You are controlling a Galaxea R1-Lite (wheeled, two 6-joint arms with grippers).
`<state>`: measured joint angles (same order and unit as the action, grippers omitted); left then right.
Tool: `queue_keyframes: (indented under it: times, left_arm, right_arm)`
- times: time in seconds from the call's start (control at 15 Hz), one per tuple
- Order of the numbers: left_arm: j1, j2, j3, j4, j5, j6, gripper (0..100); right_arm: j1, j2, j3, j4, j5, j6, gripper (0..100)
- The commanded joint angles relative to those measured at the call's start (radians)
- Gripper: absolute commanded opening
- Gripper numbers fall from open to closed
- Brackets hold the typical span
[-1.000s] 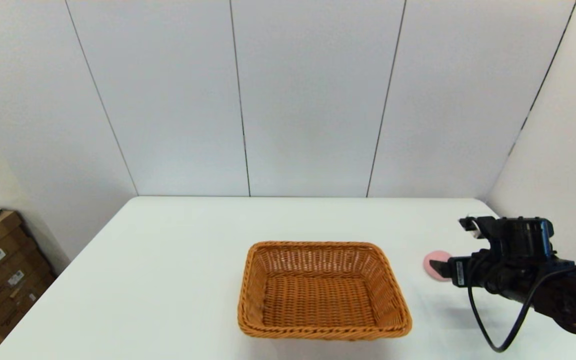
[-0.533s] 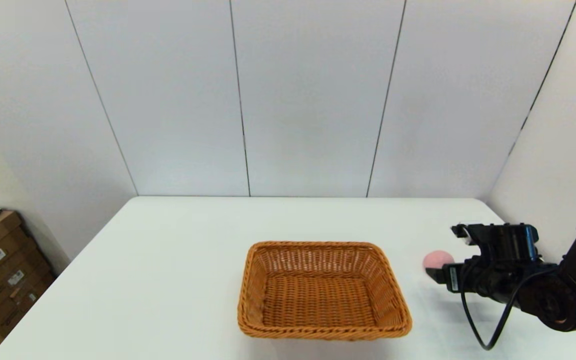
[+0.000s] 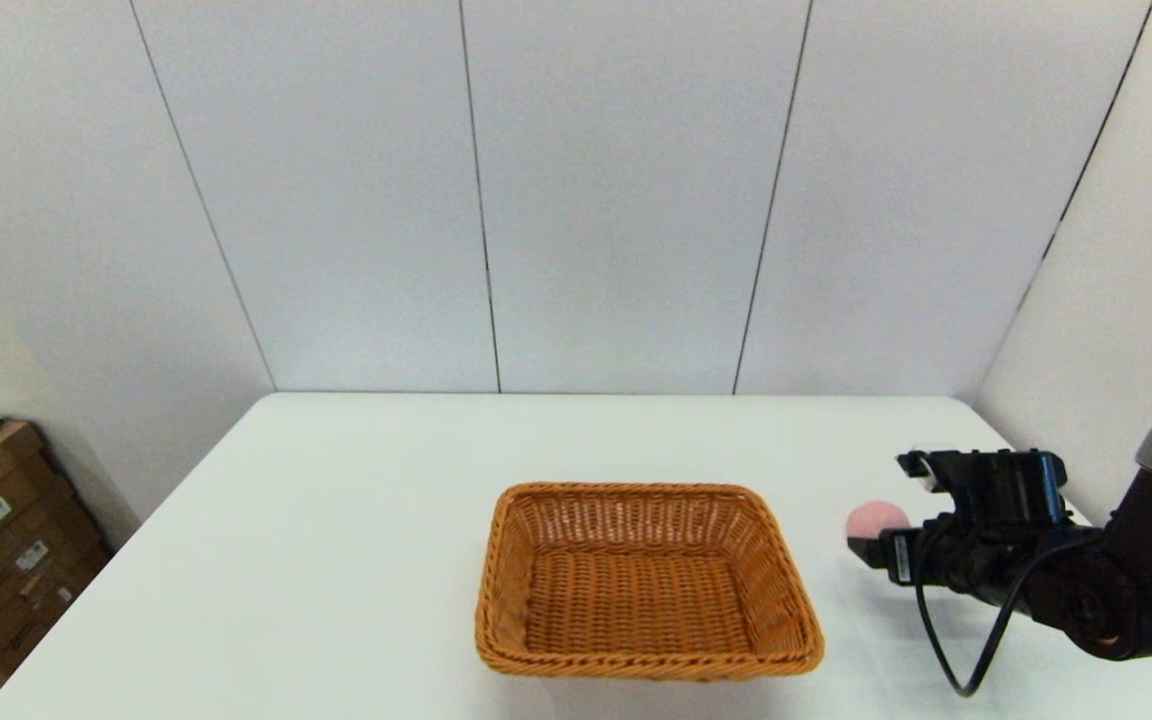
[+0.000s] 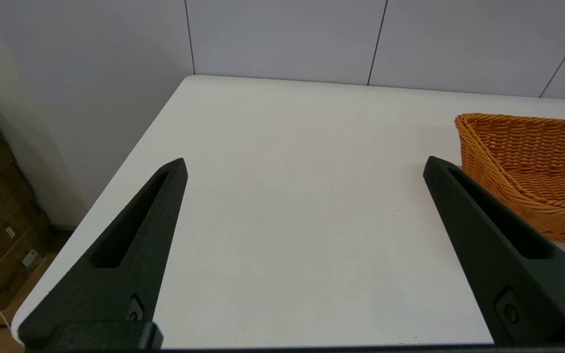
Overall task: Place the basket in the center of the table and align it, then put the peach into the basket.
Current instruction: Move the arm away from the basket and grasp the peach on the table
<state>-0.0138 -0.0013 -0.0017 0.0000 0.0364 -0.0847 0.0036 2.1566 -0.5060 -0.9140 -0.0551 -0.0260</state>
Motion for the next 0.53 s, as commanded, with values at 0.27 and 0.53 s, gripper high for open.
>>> queue_keyframes:
  times: [0.27,0.53]
  left_arm:
    - [0.000,0.000,0.000,0.000,0.000,-0.001,100]
    - [0.000,0.000,0.000,0.000,0.000,-0.001,100]
  right_arm:
    - [-0.001,0.020,-0.006,-0.046,0.000,0.004,100]
    - [-0.001,0.035,0.000,-0.057,0.000,0.003,0]
